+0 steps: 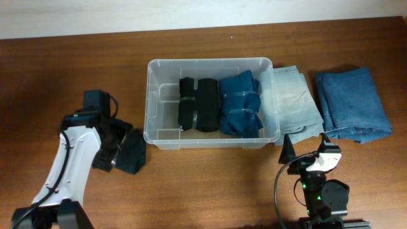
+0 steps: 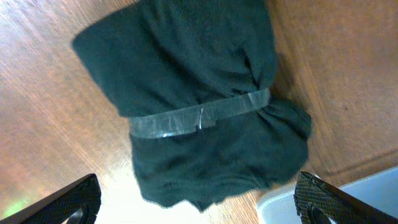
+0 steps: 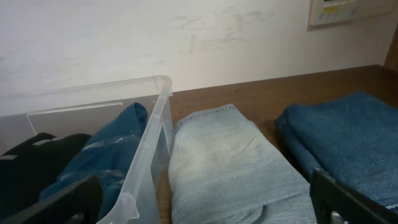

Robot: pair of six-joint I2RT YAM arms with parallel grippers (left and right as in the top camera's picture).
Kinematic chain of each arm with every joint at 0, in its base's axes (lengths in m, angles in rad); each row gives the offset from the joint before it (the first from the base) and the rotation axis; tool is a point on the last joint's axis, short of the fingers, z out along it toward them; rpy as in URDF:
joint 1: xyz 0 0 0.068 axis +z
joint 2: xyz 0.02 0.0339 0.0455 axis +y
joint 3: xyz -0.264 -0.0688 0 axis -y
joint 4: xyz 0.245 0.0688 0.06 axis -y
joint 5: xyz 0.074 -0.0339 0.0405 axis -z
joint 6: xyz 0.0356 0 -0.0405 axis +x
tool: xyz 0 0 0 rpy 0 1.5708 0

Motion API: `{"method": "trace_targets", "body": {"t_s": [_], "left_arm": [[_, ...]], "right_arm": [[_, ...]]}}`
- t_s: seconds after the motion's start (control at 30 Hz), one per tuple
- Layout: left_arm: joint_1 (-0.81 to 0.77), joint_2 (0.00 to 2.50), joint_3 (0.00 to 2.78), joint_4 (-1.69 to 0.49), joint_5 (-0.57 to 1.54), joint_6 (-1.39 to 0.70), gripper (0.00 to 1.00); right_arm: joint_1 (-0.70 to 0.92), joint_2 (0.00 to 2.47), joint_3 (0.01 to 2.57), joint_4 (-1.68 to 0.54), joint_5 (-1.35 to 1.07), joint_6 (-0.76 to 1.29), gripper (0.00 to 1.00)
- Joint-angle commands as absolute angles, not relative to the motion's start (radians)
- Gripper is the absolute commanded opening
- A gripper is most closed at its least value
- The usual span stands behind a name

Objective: Pack container
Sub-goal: 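Grasp the small black taped bundle with the left gripper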

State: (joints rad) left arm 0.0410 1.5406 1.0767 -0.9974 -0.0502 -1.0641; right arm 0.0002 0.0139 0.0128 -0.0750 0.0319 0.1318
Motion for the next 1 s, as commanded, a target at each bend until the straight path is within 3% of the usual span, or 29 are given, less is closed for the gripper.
{"method": "trace_targets", "body": {"t_s": [0.0, 0.4, 0.8, 0.87, 0.97], "left_arm": [[0.044, 1.524, 0.999, -0.934, -0.027, -1.087, 0.99], [0.044, 1.524, 0.972, -0.995, -0.007, -1.087, 0.99], [0.083, 1.524, 0.844, -0.816, -0.022, -1.087, 0.98], [0.099, 1.524, 0.825, -0.794, -0.022, -1.087, 0.92], [0.116, 1.524, 0.798, -0.763, -0.022, -1.087, 0.68]], "right_arm": [[0.007, 0.006, 0.006, -0.079, 0.03, 0.139, 0.98], [0.007, 0.006, 0.006, -0.079, 0.03, 0.139, 0.98], [0.007, 0.006, 0.006, -0.079, 0.03, 0.139, 0.98], [0.007, 0.006, 0.006, -0.079, 0.03, 0.139, 0.99], [0.007, 0.006, 0.006, -0.079, 0.03, 0.139, 0.98]]}}
